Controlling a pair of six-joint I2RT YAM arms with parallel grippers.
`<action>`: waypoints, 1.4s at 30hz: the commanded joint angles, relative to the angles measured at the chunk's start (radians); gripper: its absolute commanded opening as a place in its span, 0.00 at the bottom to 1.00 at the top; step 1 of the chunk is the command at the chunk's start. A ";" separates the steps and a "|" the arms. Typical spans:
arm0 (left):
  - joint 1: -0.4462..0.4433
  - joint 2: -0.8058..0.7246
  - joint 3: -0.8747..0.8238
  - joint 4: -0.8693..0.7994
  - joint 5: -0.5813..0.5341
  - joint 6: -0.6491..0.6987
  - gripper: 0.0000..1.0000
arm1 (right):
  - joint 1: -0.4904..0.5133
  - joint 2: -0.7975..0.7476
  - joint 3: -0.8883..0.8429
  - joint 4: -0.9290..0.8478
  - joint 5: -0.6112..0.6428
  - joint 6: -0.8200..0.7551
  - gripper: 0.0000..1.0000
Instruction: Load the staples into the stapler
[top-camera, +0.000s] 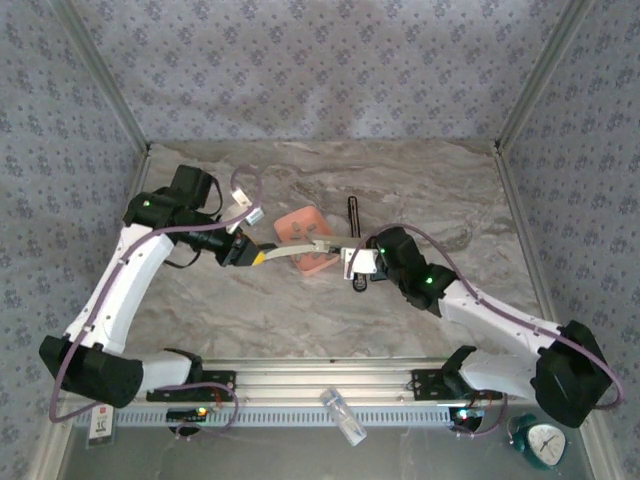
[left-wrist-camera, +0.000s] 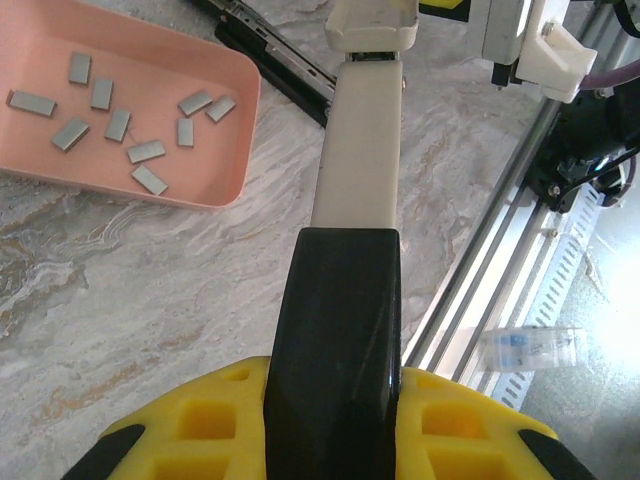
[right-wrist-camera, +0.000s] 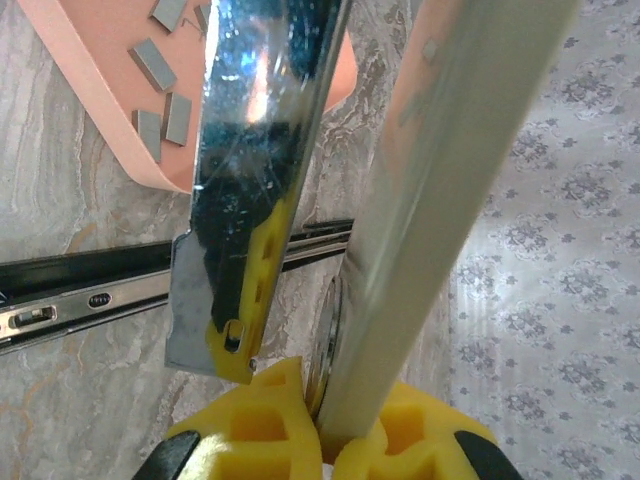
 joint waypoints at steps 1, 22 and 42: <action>0.006 -0.024 0.076 -0.006 -0.079 -0.107 0.00 | -0.053 0.037 -0.060 -0.119 0.154 -0.070 0.12; -0.070 -0.030 0.061 0.101 -0.197 -0.448 0.00 | 0.055 -0.027 0.126 -0.152 -0.151 0.904 0.52; -0.327 -0.147 -0.317 0.730 -0.753 -1.388 0.00 | 0.240 0.147 0.256 0.022 -0.115 1.818 0.63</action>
